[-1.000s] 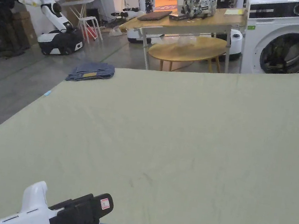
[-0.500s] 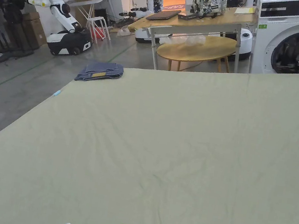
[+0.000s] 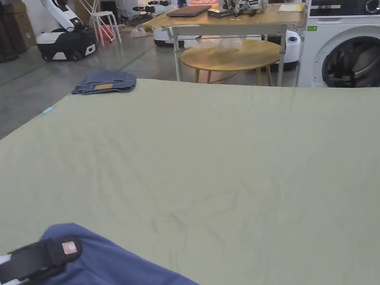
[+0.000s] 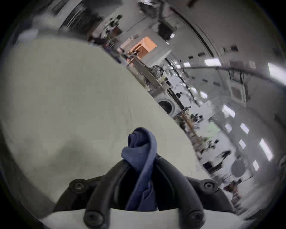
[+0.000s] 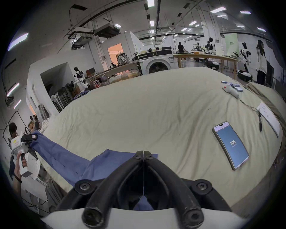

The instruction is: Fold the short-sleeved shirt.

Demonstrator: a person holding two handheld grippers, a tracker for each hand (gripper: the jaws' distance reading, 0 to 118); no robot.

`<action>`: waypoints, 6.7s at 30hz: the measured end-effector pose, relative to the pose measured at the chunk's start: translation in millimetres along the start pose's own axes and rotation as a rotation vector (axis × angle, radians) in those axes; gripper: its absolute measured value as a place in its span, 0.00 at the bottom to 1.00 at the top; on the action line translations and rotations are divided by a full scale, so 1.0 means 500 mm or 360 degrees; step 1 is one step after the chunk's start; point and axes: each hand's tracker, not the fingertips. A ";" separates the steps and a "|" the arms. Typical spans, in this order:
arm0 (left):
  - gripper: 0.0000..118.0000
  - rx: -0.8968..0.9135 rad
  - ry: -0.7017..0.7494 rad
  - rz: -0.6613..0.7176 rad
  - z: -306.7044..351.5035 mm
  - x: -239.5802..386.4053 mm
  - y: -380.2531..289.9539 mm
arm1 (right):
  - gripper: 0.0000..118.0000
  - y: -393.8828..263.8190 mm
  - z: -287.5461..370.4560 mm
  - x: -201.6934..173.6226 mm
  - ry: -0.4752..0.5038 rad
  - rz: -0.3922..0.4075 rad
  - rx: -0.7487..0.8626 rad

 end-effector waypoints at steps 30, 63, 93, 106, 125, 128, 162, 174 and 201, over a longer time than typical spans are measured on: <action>0.00 -0.1081 -0.0230 -0.0583 -0.420 0.296 -0.438 | 0.00 -0.048 0.055 0.010 0.0001 -0.0173 -0.0030; 0.07 -0.0505 -0.0462 0.0324 -0.224 0.028 -0.191 | 0.00 -0.031 0.036 0.004 0.0061 -0.0085 -0.0064; 0.00 -0.1320 -0.0546 -0.0500 -0.505 0.426 -0.474 | 0.00 -0.090 0.046 0.043 0.0068 -0.0321 -0.0051; 0.55 -0.0919 -0.0547 -0.0630 -0.365 0.414 -0.379 | 0.00 -0.076 -0.055 -0.111 0.0381 -0.0029 -0.0345; 0.45 -0.1094 -0.0562 0.0021 -0.430 0.198 -0.382 | 0.00 -0.108 -0.130 -0.128 0.0233 0.0033 -0.0568; 0.32 -0.1042 -0.0438 -0.0064 -0.430 0.204 -0.383 | 0.00 -0.111 -0.128 -0.126 0.0235 0.0019 -0.0556; 0.47 0.0306 0.0497 -0.0661 0.006 0.102 0.221 | 0.00 0.118 -0.047 -0.061 0.0102 0.0237 0.0022; 0.41 0.0627 -0.0045 -0.1106 -0.080 0.466 -0.025 | 0.00 0.225 0.011 -0.171 0.0039 0.0267 0.0492; 0.00 0.0525 0.0009 -0.1118 -0.139 0.517 -0.095 | 0.00 0.222 0.037 -0.189 -0.0180 0.0396 0.0788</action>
